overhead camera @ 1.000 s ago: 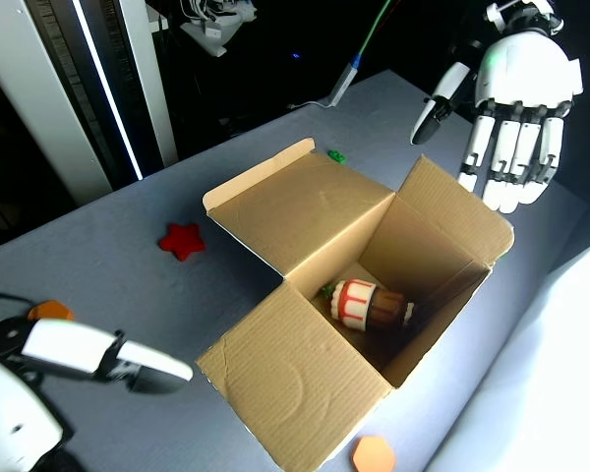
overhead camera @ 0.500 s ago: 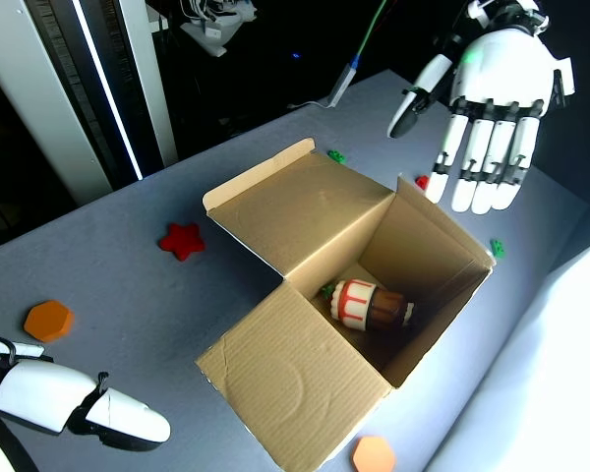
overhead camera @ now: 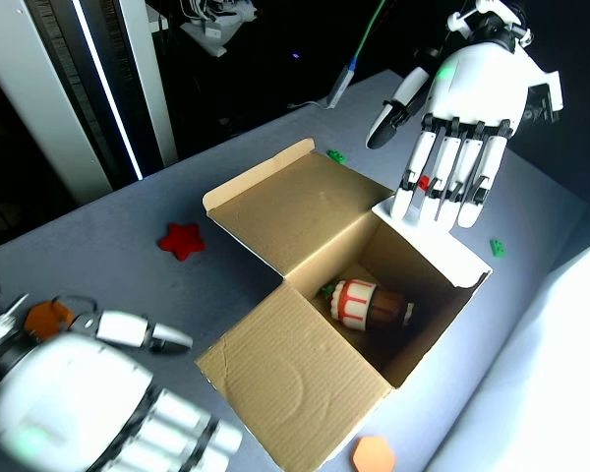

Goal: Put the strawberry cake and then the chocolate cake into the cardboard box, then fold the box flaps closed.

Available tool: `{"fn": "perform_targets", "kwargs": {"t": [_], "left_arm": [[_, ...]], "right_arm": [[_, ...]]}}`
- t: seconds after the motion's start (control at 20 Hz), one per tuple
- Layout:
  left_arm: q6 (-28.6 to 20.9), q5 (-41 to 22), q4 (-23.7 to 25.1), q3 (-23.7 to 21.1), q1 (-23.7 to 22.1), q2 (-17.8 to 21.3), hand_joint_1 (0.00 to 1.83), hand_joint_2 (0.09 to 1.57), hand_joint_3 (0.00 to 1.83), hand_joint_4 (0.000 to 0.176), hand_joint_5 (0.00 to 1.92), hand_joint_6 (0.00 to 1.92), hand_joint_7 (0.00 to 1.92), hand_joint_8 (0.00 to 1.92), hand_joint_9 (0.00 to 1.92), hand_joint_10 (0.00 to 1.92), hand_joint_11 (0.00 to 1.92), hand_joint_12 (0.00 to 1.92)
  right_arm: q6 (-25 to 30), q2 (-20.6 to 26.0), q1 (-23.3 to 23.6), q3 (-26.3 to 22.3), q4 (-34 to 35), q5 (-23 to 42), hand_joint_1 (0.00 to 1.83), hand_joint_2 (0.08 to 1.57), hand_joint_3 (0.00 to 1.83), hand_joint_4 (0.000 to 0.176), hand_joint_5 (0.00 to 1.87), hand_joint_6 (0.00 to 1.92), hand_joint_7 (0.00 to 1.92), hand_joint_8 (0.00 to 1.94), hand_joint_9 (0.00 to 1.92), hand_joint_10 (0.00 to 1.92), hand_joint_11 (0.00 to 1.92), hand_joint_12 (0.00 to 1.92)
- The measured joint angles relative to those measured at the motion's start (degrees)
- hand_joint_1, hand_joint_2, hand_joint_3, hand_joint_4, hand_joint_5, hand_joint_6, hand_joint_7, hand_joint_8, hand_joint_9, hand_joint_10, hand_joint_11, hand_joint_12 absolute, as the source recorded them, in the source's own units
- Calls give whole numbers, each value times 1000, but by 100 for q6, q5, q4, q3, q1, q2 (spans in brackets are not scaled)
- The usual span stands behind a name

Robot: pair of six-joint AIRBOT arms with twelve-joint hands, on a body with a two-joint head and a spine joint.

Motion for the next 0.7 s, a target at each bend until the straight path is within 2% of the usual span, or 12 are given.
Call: {"fn": "perform_targets", "kwargs": {"t": [0.1,0.25,0.5,0.55,0.7], "left_arm": [[-4,-42,98,164,28,-184,0,1189,2,75,214,5,242,2,275,5,0,931],[-9,-57,111,328,142,-315,0,1203,4,56,184,0,218,0,261,1,0,988],[22,-37,20,428,428,-337,0,1197,0,66,207,5,244,5,277,5,0,985],[-7,-44,35,442,426,-337,0,1205,3,64,200,0,247,2,276,3,0,1005],[-33,-74,105,455,348,-339,0,1208,4,67,195,0,239,0,276,2,0,1007]], "right_arm": [[2,-118,28,4,-107,90,149,1177,14,0,9,4,54,7,20,5,0,0],[13,-188,203,0,-140,125,195,1177,9,0,11,3,5,0,0,0,0,0],[20,-26,487,-114,-136,308,165,1179,7,0,15,4,57,15,25,9,0,0],[22,205,839,-348,-133,481,173,1184,8,0,19,5,59,13,18,6,0,0],[24,293,1021,-487,-114,531,165,1195,12,0,19,5,60,11,23,8,1,0]]}}
